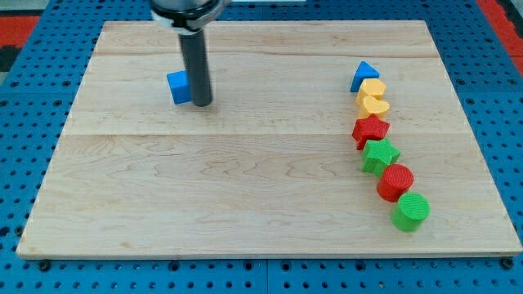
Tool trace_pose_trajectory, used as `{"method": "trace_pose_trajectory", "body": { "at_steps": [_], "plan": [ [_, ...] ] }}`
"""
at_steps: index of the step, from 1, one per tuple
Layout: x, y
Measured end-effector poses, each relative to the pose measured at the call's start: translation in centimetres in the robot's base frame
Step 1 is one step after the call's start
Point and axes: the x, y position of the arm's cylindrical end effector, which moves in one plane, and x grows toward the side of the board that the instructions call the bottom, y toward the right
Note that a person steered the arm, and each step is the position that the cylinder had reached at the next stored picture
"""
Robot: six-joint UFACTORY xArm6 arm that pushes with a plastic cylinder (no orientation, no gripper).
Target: Place the red circle red star and blue cube in a diagonal line at the top left side of the board
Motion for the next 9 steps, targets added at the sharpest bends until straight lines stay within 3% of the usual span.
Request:
{"method": "trace_pose_trajectory", "body": {
  "at_steps": [2, 4, 6, 7, 8, 9],
  "plan": [
    [-9.3, -8.0],
    [-12.2, -6.4],
    [-12.5, -4.2],
    [-13.0, 5.4],
    [-12.7, 10.2],
    [-12.1, 20.7]
  ]
}}
